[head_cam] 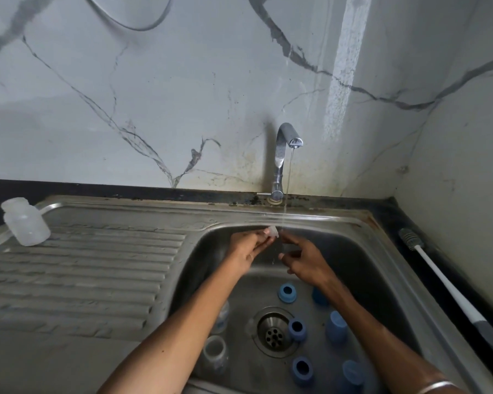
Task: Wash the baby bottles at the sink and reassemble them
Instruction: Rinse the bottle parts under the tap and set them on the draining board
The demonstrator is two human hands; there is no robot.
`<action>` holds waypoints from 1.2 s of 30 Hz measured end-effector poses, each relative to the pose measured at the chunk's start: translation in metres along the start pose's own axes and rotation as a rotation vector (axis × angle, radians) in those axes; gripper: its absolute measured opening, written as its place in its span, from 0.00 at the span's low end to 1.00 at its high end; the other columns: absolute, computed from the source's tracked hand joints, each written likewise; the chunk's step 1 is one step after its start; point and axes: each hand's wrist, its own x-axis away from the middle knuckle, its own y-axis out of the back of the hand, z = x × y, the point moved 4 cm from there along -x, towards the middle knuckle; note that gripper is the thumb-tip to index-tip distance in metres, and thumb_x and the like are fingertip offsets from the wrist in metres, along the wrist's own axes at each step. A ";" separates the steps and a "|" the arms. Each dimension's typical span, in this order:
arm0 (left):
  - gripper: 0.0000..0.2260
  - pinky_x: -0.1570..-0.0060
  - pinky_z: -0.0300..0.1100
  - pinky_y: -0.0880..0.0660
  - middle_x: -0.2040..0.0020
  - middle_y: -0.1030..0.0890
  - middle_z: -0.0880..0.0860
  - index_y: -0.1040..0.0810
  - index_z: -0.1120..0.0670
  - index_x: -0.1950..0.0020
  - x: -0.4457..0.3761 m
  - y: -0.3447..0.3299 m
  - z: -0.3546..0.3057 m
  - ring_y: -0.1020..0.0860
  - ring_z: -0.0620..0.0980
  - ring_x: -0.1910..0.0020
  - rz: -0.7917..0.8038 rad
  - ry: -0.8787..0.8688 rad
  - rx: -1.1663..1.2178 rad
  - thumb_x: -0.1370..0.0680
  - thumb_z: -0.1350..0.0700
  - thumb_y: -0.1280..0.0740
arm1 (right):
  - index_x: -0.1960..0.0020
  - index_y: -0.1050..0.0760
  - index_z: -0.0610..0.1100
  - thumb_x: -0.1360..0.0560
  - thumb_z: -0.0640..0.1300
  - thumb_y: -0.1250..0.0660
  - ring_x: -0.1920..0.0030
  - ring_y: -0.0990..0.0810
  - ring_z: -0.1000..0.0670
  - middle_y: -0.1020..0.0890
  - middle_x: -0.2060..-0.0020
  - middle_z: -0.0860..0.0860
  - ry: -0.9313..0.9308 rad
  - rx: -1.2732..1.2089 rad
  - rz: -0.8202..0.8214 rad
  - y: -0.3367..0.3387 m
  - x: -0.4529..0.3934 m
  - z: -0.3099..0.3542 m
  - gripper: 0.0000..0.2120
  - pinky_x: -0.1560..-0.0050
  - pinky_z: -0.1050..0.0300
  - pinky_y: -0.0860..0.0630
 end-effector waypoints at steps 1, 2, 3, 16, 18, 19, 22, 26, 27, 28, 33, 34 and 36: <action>0.08 0.57 0.39 0.17 0.56 0.16 0.60 0.19 0.65 0.50 0.003 0.001 -0.001 0.15 0.50 0.61 0.022 0.023 0.030 0.23 0.74 0.35 | 0.29 0.32 0.56 0.24 0.39 0.32 0.40 0.24 0.49 0.28 0.34 0.54 0.015 0.014 0.008 -0.001 0.000 0.001 0.27 0.46 0.48 0.19; 0.09 0.57 0.39 0.17 0.56 0.16 0.60 0.19 0.64 0.50 0.006 0.000 -0.002 0.15 0.49 0.61 0.047 0.026 0.022 0.23 0.74 0.36 | 0.30 0.32 0.57 0.24 0.39 0.32 0.40 0.23 0.49 0.28 0.35 0.53 0.025 0.024 0.016 -0.002 0.001 0.002 0.26 0.46 0.48 0.19; 0.10 0.56 0.38 0.17 0.57 0.15 0.59 0.19 0.62 0.50 0.009 -0.001 -0.003 0.15 0.49 0.60 0.064 0.012 -0.026 0.22 0.73 0.36 | 0.31 0.31 0.56 0.24 0.39 0.32 0.41 0.23 0.50 0.27 0.36 0.53 0.031 0.033 0.020 -0.002 0.001 0.003 0.25 0.47 0.48 0.19; 0.08 0.61 0.22 0.27 0.55 0.14 0.52 0.13 0.59 0.51 0.017 0.027 -0.042 0.20 0.34 0.64 -0.169 -0.480 -0.802 0.30 0.61 0.21 | 0.35 0.26 0.51 0.22 0.35 0.36 0.53 0.19 0.56 0.22 0.42 0.53 -0.027 0.108 0.009 0.007 0.010 -0.001 0.18 0.63 0.63 0.21; 0.06 0.57 0.24 0.26 0.54 0.13 0.53 0.13 0.58 0.51 0.025 0.038 -0.061 0.18 0.38 0.59 -0.228 -0.562 -0.829 0.28 0.62 0.24 | 0.36 0.26 0.51 0.22 0.35 0.36 0.52 0.19 0.55 0.22 0.42 0.53 -0.007 0.116 0.036 0.006 0.013 0.003 0.18 0.62 0.63 0.21; 0.06 0.52 0.27 0.24 0.54 0.13 0.53 0.13 0.57 0.50 0.030 0.049 -0.072 0.17 0.41 0.56 -0.260 -0.602 -0.827 0.27 0.62 0.25 | 0.36 0.26 0.52 0.22 0.36 0.36 0.52 0.19 0.55 0.22 0.42 0.54 0.008 0.124 0.055 0.002 0.014 0.007 0.18 0.61 0.62 0.21; 0.08 0.45 0.32 0.23 0.52 0.13 0.53 0.13 0.57 0.48 0.046 0.086 -0.100 0.16 0.45 0.51 -0.340 -0.683 -0.871 0.26 0.64 0.27 | 0.36 0.26 0.52 0.22 0.37 0.36 0.52 0.19 0.56 0.21 0.43 0.55 0.050 0.172 0.092 -0.004 0.015 0.017 0.17 0.58 0.61 0.21; 0.09 0.51 0.24 0.27 0.49 0.14 0.56 0.14 0.60 0.48 0.074 0.152 -0.136 0.17 0.47 0.50 -0.475 -0.733 -0.922 0.26 0.67 0.29 | 0.40 0.25 0.54 0.22 0.36 0.36 0.51 0.21 0.56 0.22 0.44 0.54 0.077 0.167 0.101 -0.016 0.011 0.037 0.16 0.59 0.61 0.23; 0.09 0.49 0.29 0.25 0.50 0.14 0.57 0.14 0.61 0.48 0.079 0.168 -0.146 0.17 0.49 0.50 -0.514 -0.748 -0.935 0.27 0.68 0.29 | 0.41 0.24 0.53 0.23 0.35 0.35 0.51 0.21 0.55 0.21 0.44 0.54 0.085 0.155 0.099 -0.020 0.010 0.043 0.16 0.60 0.61 0.23; 0.10 0.47 0.35 0.23 0.50 0.14 0.58 0.14 0.61 0.48 0.083 0.183 -0.155 0.16 0.51 0.50 -0.547 -0.764 -0.946 0.27 0.68 0.29 | 0.42 0.23 0.52 0.23 0.34 0.35 0.51 0.20 0.55 0.21 0.45 0.53 0.096 0.143 0.094 -0.024 0.008 0.048 0.16 0.62 0.61 0.23; 0.13 0.49 0.39 0.22 0.51 0.15 0.58 0.14 0.62 0.51 0.096 0.252 -0.191 0.18 0.51 0.52 -0.707 -0.797 -0.970 0.26 0.73 0.36 | 0.42 0.21 0.47 0.23 0.29 0.36 0.56 0.17 0.49 0.17 0.49 0.50 0.121 0.086 0.091 -0.051 -0.007 0.072 0.17 0.65 0.57 0.20; 0.13 0.49 0.38 0.23 0.51 0.15 0.57 0.15 0.63 0.53 0.098 0.266 -0.198 0.18 0.50 0.52 -0.742 -0.795 -0.969 0.26 0.74 0.37 | 0.41 0.21 0.48 0.23 0.29 0.36 0.56 0.17 0.49 0.17 0.49 0.50 0.123 0.080 0.094 -0.059 -0.010 0.075 0.18 0.63 0.53 0.19; 0.13 0.49 0.36 0.25 0.53 0.15 0.58 0.15 0.63 0.55 0.098 0.291 -0.207 0.18 0.52 0.52 -0.801 -0.792 -0.943 0.26 0.74 0.38 | 0.39 0.23 0.50 0.23 0.30 0.36 0.56 0.16 0.50 0.18 0.49 0.51 0.134 0.079 0.106 -0.071 -0.016 0.079 0.20 0.62 0.52 0.18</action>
